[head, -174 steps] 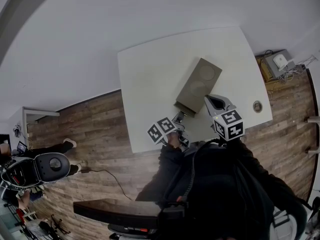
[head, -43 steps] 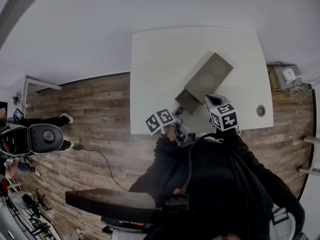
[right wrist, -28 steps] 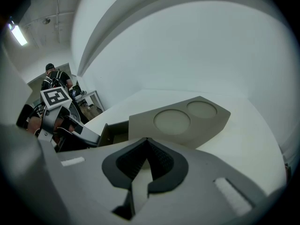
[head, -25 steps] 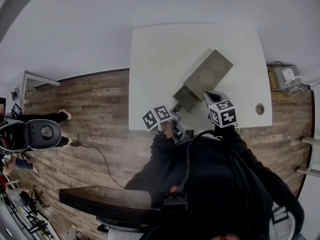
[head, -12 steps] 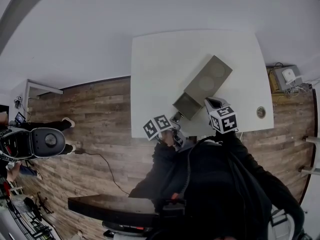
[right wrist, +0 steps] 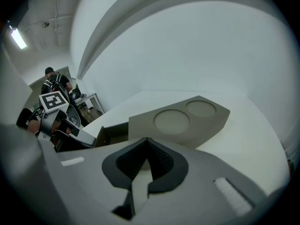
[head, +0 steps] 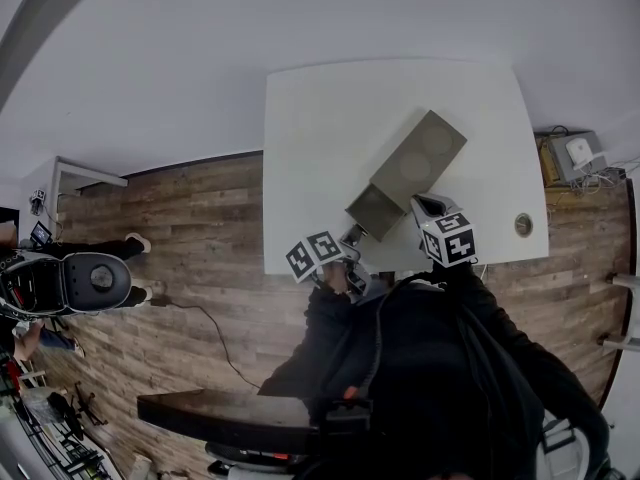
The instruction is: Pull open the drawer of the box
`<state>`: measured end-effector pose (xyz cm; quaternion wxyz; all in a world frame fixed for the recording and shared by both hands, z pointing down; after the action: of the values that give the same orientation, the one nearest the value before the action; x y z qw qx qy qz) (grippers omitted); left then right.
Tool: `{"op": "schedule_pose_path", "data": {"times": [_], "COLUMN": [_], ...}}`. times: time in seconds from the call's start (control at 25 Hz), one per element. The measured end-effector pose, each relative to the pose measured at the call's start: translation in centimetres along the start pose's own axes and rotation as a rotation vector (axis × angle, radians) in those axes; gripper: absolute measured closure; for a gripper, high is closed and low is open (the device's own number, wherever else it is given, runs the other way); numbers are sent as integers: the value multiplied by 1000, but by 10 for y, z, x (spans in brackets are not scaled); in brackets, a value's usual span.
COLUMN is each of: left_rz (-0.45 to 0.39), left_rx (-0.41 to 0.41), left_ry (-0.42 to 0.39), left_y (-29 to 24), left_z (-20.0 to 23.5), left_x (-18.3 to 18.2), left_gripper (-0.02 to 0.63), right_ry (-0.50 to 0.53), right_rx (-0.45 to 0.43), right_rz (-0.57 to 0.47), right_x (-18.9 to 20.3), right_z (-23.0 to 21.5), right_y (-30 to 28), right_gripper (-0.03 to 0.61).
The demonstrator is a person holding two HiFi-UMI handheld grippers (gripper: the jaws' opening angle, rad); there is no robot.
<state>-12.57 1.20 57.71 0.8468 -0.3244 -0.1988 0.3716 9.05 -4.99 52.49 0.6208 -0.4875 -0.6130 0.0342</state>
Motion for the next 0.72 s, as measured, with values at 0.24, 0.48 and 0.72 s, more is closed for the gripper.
{"op": "schedule_pose_path", "data": {"times": [0.24, 0.48, 0.72], "left_rz": [-3, -2, 1], "left_rx": [0, 0, -1], "left_ry": [-5, -2, -3], "left_y": [-3, -2, -2], "left_z": [3, 1, 1], "left_x": [0, 1, -1], "left_gripper": [589, 589, 589], "right_ry": [0, -1, -5], "right_rx": [1, 0, 0], "right_rz": [-4, -5, -7], "right_x": [2, 2, 2], "right_z": [-2, -2, -2], "right_y": [-2, -1, -2], "right_gripper": [585, 585, 584]}}
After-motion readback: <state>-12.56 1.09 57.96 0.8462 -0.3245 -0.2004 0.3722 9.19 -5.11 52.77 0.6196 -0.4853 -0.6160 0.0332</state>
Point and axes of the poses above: the fingertips, and each gripper's own axes: y backward along the fingers, z to its left, x out of its underside, the point moved 8 cm from there along y, backward along the fingers, and after that the axes turned 3 degrees about -x, right-handed, at the moved point
